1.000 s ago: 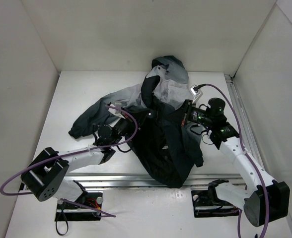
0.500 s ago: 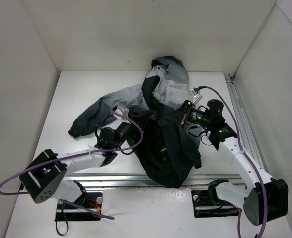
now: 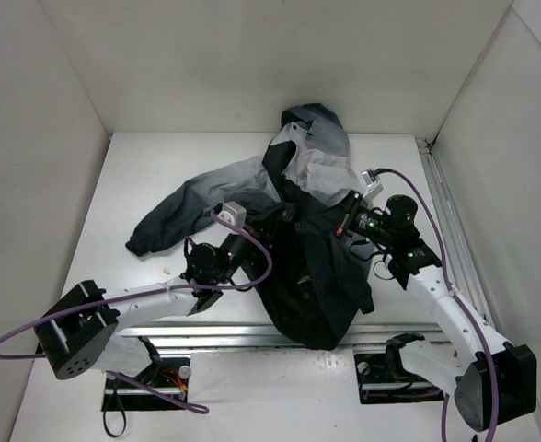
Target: Zip up the jacket
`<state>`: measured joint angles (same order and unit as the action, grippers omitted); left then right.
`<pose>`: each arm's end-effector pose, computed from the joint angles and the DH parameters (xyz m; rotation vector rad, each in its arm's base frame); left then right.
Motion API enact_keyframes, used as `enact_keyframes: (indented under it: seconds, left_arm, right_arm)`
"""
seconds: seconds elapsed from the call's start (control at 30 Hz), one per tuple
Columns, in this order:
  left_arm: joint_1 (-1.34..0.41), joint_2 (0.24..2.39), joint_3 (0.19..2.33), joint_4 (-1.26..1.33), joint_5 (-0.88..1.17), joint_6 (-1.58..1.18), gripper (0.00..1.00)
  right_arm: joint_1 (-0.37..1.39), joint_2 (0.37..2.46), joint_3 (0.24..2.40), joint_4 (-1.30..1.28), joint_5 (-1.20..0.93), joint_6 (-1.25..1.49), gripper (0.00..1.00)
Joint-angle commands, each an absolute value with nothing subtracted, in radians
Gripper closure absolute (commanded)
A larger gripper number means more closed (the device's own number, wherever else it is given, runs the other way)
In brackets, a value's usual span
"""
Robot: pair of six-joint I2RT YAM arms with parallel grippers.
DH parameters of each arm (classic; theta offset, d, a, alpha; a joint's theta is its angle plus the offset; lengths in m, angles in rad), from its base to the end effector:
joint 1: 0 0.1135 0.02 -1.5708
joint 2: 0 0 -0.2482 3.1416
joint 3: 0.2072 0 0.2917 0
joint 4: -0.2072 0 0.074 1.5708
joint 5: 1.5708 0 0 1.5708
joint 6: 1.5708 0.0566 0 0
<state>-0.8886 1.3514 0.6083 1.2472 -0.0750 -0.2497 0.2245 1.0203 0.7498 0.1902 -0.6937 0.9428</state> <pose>0.2120 -0.2542 0.2698 0.2833 1.0824 -0.9839 0.2829 0.1017 0.2972 0.0688 1.8466 1.4201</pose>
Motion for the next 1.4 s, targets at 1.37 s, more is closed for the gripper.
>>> enact_keyframes:
  seconds: [1.37]
  left_arm:
    - [-1.014,1.367,0.768,1.381,-0.322,-0.04,1.0]
  right_arm:
    - [0.29,0.922,0.735,0.446,-0.529,0.943,1.0]
